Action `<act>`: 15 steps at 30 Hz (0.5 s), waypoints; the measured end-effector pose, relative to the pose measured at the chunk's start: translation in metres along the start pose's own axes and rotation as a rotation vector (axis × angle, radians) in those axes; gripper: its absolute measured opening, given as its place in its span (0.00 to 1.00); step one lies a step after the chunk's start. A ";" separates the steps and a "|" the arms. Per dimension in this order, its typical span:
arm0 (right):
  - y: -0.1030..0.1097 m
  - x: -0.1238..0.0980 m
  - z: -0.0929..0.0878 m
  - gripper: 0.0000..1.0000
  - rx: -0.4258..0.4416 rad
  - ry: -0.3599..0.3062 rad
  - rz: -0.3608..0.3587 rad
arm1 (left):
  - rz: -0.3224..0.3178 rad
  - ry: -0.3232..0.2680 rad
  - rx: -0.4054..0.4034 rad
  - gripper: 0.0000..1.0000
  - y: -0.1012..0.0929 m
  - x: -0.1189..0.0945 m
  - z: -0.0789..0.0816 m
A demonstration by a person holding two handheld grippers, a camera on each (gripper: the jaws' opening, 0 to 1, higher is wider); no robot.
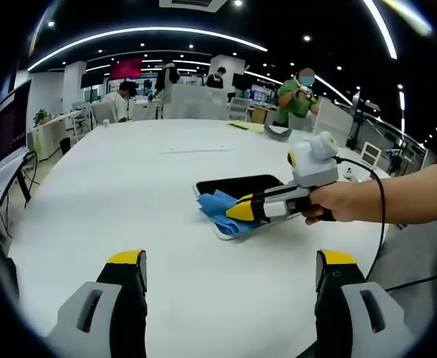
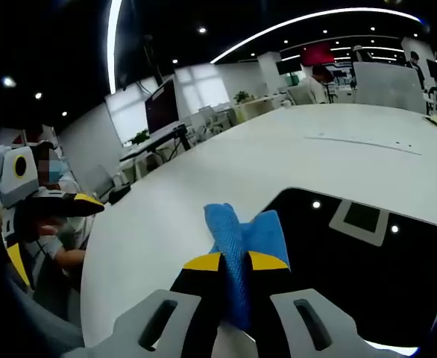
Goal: Wipe the mirror surface with the cleaning cloth until all visible marks leave the cleaned area.
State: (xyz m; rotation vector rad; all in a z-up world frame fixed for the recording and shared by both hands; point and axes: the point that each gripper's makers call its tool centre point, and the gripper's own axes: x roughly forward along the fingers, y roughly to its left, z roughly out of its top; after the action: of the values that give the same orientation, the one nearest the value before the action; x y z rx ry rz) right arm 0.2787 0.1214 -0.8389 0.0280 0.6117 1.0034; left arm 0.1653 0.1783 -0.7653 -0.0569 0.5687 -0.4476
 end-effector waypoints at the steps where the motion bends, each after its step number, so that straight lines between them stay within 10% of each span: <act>1: -0.002 0.000 0.000 0.09 0.000 -0.001 0.001 | 0.001 0.001 0.000 0.95 0.000 0.000 0.000; 15: -0.006 0.000 -0.005 0.03 -0.046 0.001 -0.011 | -0.003 0.005 0.003 0.94 -0.003 0.001 -0.001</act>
State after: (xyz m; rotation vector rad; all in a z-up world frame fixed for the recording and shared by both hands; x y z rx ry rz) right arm 0.2803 0.1166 -0.8450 -0.0162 0.5890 1.0065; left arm 0.1641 0.1756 -0.7659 -0.0537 0.5726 -0.4512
